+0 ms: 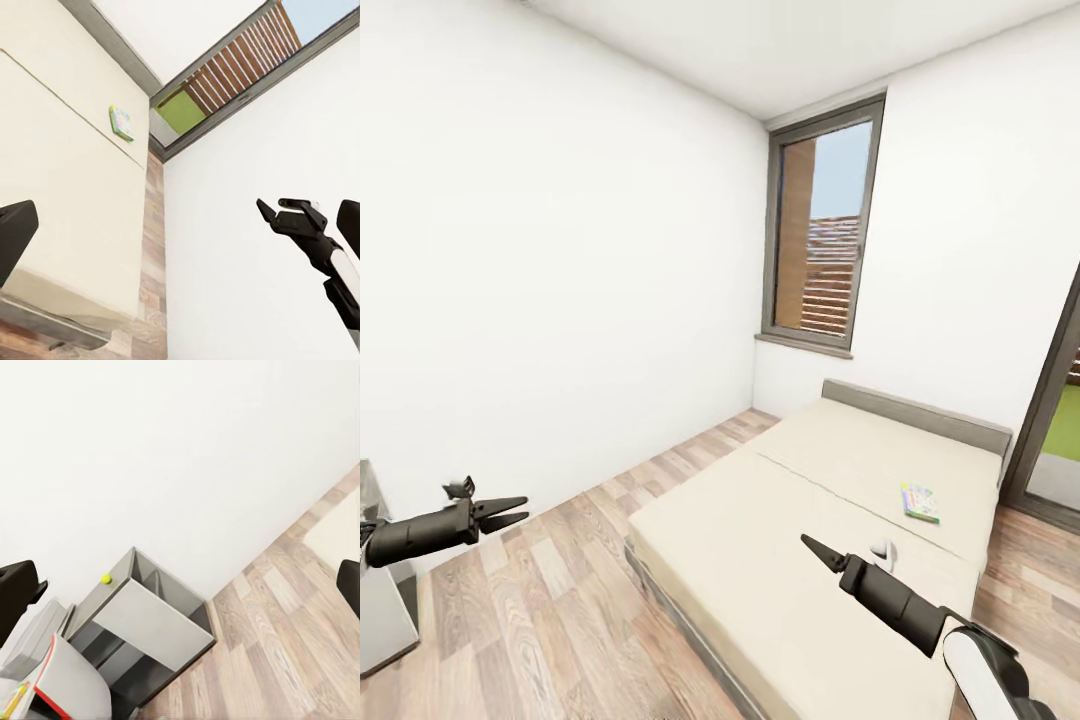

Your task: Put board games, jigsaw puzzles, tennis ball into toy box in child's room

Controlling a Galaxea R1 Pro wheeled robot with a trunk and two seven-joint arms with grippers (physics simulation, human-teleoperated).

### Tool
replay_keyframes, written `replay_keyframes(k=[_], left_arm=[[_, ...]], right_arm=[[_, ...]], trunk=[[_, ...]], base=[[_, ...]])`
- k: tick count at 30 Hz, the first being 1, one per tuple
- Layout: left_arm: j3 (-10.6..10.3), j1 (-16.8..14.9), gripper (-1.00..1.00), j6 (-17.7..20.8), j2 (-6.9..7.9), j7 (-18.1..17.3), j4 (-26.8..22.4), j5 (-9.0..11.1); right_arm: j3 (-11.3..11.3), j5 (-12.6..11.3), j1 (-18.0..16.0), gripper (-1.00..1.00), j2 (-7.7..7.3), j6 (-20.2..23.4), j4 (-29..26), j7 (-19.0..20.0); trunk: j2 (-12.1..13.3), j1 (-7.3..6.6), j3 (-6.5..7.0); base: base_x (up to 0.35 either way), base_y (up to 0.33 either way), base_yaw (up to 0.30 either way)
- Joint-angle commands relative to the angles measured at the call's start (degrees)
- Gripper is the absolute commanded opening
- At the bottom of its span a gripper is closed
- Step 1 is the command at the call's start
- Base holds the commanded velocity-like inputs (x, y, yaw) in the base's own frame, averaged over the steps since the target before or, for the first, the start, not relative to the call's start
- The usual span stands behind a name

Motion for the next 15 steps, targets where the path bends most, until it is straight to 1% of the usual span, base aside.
replay_keyframes(k=[1, 12, 15], left_arm=[[-0.2, 0.0, 1.00, 0.6, -0.05, -0.2, 0.0, -0.1], [-2.2, 0.0, 1.00, 0.7, -0.14, -0.2, -0.2, 0.0], [-2.7, 0.0, 1.00, 1.0, -0.12, -0.2, -0.2, 0.1]], right_arm=[[-0.1, -0.4, 0.0, 1.00, -0.01, 0.5, 0.0, 0.0], [-0.1, -0.4, -0.1, 1.00, -0.02, 0.9, 0.1, 0.0], [-0.1, -0.3, -0.1, 1.00, -0.02, 1.5, 0.1, 0.0]], trunk=[[0.0, 0.02, -0.03], [0.0, 0.02, -0.03], [0.0, 0.02, -0.03]], base=[[0.000, 0.000, 0.291], [-0.001, 0.000, 0.291], [-0.063, 0.000, 0.291]])
